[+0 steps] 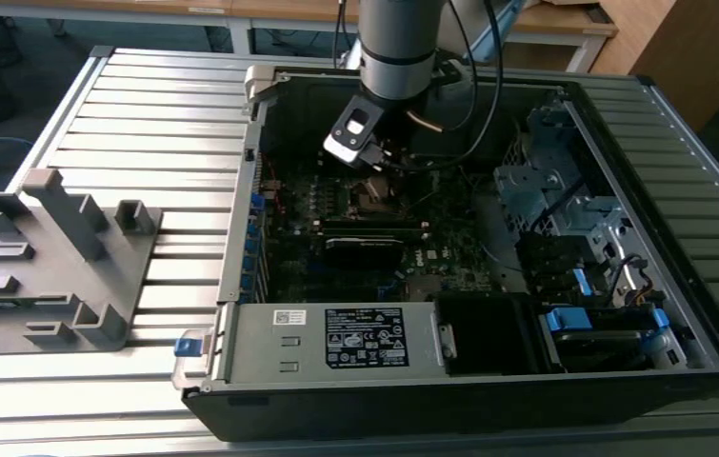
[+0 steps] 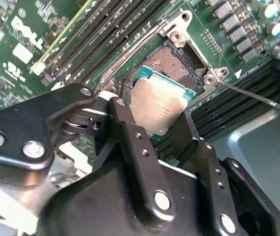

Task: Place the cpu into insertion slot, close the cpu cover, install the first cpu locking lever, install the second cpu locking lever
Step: 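Place the cpu into insertion slot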

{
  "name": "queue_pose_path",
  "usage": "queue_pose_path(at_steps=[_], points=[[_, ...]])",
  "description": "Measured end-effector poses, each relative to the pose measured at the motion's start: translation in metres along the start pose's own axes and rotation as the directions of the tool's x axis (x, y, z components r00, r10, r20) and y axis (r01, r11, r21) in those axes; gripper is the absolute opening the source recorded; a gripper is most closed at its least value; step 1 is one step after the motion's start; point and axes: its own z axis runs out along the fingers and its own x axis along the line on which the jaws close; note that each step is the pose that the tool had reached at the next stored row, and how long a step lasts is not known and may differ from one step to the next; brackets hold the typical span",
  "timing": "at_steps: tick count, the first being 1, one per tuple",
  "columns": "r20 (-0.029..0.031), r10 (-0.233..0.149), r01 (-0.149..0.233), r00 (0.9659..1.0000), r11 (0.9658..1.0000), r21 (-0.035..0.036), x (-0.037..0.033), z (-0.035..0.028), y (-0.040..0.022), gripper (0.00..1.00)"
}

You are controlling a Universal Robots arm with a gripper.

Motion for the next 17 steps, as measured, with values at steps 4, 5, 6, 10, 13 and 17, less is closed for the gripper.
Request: queue_pose_path(at_steps=[4,5,6,10,13,17], points=[[0.0064,0.073,-0.073,0.9973,0.9974,-0.0016,0.0000,0.0006,0.0000,0.54],[0.0080,0.090,-0.090,0.9959,0.9959,-0.0021,0.0000,0.0007,-0.0001,0.54],[0.0096,0.109,-0.109,0.9940,0.9941,-0.0026,0.0000,0.0009,-0.0001,0.54],[0.0158,0.180,-0.180,0.9835,0.9836,-0.0048,0.0000,0.0015,-0.0001,0.54],[0.0205,0.234,-0.234,0.9720,0.9723,-0.0068,0.0000,0.0021,-0.0002,0.54],[0.0223,0.254,-0.254,0.9669,0.9672,-0.0075,-0.0001,0.0023,-0.0002,0.54]])
